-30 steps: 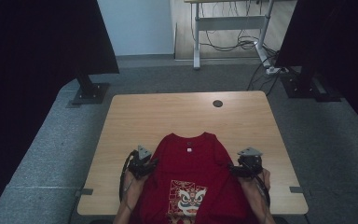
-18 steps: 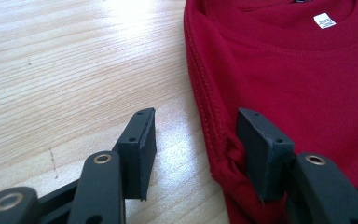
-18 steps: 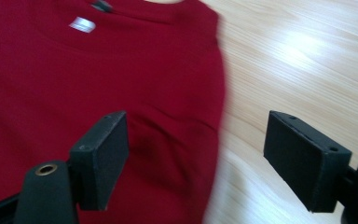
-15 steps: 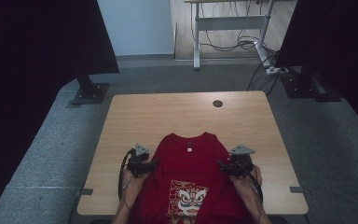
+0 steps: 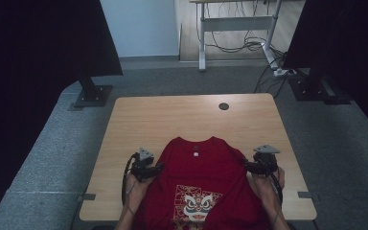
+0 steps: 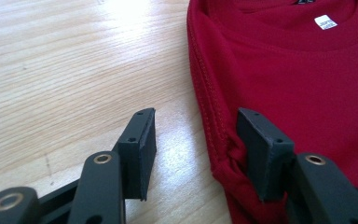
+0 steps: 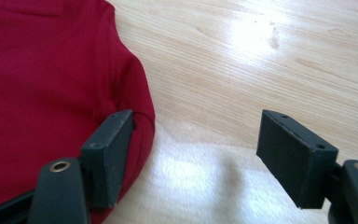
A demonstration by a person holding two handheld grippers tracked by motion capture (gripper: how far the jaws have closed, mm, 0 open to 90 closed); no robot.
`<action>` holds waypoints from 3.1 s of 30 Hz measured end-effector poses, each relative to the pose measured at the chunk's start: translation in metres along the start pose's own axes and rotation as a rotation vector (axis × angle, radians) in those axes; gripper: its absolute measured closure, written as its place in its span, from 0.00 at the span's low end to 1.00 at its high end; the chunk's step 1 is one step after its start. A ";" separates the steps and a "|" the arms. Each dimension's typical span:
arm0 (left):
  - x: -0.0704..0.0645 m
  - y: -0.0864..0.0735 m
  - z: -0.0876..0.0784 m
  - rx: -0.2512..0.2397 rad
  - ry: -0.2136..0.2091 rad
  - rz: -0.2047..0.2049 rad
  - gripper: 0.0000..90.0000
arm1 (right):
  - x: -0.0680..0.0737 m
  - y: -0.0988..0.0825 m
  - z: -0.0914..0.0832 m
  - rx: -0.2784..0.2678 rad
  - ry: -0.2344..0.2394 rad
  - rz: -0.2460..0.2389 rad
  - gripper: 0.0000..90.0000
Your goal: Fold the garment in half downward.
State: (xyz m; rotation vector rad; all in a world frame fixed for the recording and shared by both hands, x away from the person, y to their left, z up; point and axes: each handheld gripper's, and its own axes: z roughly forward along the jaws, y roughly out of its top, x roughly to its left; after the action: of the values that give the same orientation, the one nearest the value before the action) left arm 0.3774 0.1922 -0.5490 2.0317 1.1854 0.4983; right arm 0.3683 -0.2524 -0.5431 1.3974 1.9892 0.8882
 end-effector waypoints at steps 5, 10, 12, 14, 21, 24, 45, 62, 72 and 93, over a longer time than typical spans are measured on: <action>-0.002 0.004 -0.004 -0.003 -0.028 -0.007 0.51 | 0.004 0.003 -0.008 -0.039 0.041 0.003 0.32; -0.006 0.008 0.000 0.032 -0.062 -0.027 0.55 | 0.022 0.013 -0.004 -0.043 0.122 -0.078 0.46; -0.006 0.008 0.000 0.032 -0.062 -0.027 0.62 | 0.030 0.014 0.003 -0.020 0.134 -0.132 0.46; -0.005 0.006 0.000 0.040 -0.067 -0.025 0.76 | 0.036 0.013 0.009 0.013 0.100 -0.195 0.67; -0.001 0.009 -0.009 -0.014 -0.037 -0.001 0.91 | 0.037 0.013 0.008 0.020 0.045 -0.222 0.90; 0.010 0.012 -0.025 -0.099 -0.005 -0.022 0.92 | 0.017 0.015 -0.002 -0.027 0.096 -0.095 0.94; 0.032 0.009 -0.066 -0.242 -0.037 -0.089 0.92 | -0.011 0.015 -0.052 -0.194 0.319 0.121 0.95; -0.022 -0.061 -0.078 -0.007 -0.129 0.115 0.91 | 0.024 -0.060 -0.068 0.060 0.420 0.058 0.95; -0.020 -0.044 -0.056 -0.003 -0.055 0.191 0.92 | 0.029 -0.052 -0.051 0.072 0.332 0.005 0.96; 0.019 0.024 0.014 -0.019 0.003 0.086 0.91 | 0.003 0.000 0.009 0.081 0.216 0.058 0.96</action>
State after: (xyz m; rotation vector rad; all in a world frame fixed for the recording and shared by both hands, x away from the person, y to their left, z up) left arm 0.4100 0.1957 -0.5408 2.0729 1.0953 0.5527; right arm 0.3740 -0.2473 -0.5493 1.4629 2.1757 1.0332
